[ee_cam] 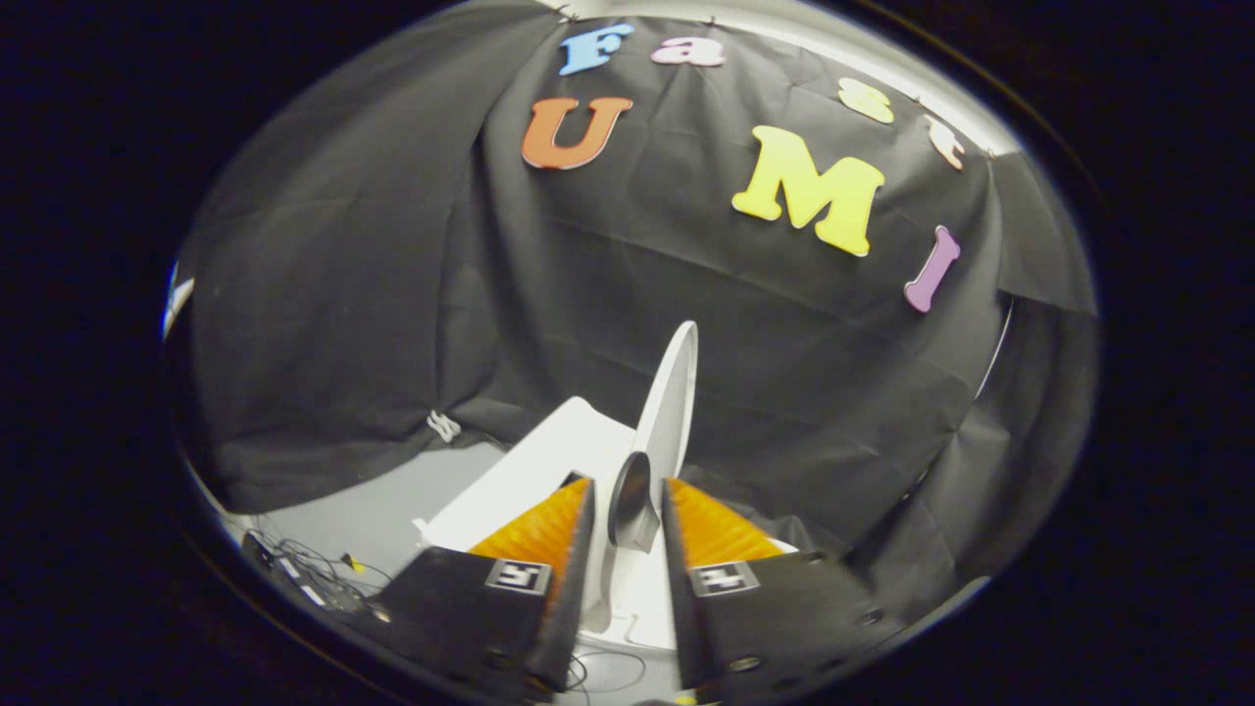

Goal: Open the toilet lid.

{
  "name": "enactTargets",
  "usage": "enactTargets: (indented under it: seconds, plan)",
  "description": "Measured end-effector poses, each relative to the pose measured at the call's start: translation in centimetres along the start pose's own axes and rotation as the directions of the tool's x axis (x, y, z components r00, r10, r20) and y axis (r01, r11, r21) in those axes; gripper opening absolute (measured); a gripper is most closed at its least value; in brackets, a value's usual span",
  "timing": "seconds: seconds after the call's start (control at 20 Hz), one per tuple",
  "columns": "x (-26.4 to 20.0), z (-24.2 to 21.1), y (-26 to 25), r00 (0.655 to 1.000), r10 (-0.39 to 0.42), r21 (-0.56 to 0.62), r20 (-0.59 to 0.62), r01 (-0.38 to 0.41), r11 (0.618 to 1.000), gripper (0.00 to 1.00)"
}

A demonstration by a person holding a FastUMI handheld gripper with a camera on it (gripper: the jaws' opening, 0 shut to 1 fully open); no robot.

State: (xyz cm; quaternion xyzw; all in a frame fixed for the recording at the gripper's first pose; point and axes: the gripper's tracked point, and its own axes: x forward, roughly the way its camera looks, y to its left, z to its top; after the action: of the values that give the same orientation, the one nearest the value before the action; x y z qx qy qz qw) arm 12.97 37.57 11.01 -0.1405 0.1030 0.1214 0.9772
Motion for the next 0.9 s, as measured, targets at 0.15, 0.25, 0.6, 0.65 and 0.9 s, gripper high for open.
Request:
enactTargets:
  seconds: [0.15, 0.25, 0.6, 0.65, 0.9]
  plan:
    - [-2.2, 2.6, -2.4, 0.993, -0.033, 0.066, 0.116, 0.026, 0.997, 0.85]
    - [-3.8, 4.5, -3.8, 0.979, -0.035, 0.11, 0.2, 0.013, 0.994, 0.98]
    - [-10.8, 4.0, -12.4, 0.925, -0.101, 0.193, 0.366, 0.031, 0.981, 1.0]
    - [-11.7, 3.2, -13.7, 0.92, -0.117, 0.2, 0.374, 0.043, 0.979, 1.0]
    - [-15.1, -2.3, -19.4, 0.911, -0.185, 0.308, 0.37, 0.067, 0.949, 1.0]
